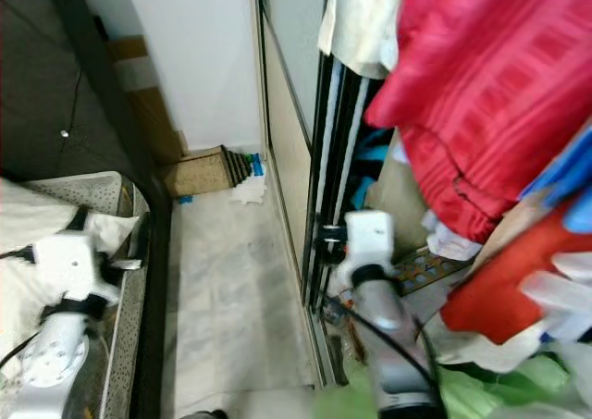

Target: Clean up the room

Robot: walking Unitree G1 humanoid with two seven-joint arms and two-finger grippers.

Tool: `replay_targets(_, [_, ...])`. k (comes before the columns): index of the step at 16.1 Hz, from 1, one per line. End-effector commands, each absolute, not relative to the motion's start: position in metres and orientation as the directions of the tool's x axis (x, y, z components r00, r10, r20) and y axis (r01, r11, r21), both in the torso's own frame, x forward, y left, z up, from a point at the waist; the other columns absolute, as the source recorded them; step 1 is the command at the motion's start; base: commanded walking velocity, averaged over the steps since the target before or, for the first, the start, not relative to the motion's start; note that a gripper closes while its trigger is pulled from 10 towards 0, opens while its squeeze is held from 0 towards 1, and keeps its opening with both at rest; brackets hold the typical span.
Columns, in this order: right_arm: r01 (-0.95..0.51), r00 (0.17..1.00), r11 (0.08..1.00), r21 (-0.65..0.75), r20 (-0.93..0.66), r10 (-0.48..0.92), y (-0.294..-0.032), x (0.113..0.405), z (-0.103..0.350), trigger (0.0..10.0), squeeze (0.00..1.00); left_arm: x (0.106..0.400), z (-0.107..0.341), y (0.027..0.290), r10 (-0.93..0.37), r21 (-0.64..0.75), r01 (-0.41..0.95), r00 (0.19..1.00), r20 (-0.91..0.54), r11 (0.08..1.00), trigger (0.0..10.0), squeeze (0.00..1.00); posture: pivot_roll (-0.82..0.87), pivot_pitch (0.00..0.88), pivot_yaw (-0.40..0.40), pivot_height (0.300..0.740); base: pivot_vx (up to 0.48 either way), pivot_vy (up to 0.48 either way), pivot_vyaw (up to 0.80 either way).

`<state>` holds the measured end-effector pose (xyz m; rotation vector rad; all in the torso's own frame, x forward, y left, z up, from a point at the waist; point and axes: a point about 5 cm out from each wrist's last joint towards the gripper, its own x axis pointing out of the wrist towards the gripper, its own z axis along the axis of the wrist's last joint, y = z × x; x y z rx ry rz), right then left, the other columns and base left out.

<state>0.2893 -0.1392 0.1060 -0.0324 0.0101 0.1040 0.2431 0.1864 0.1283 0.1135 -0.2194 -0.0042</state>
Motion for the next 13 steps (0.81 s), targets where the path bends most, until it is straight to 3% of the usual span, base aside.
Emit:
replay_targets(1, [-0.104, 0.995, 0.994, -0.021, 0.001, 0.104, -0.135, 0.289, 0.107, 10.0, 0.0, 0.243, 0.125, 0.192, -0.004, 0.124, -0.021, 0.98, 0.197, 0.992, 10.0, 0.0, 0.04, 0.096, -0.012, 0.74, 0.0, 0.0, 0.0])
replay_targets(3, [-0.12, 0.993, 0.992, -0.038, 0.002, 0.12, -0.134, 0.289, 0.107, 10.0, 0.0, 0.243, 0.125, 0.19, 0.01, 0.116, -0.034, 0.979, 0.202, 0.993, 10.0, 0.0, 0.04, 0.104, -0.029, 0.74, 0.0, 0.0, 0.0])
replay_targets(13, [-0.182, 0.983, 0.983, -0.041, -0.013, 0.181, -0.129, 0.295, 0.108, 10.0, 0.0, 0.246, 0.126, 0.182, 0.017, 0.101, -0.039, 0.977, 0.211, 0.994, 10.0, 0.0, 0.03, 0.128, -0.074, 0.74, 0.0, 0.0, 0.8])
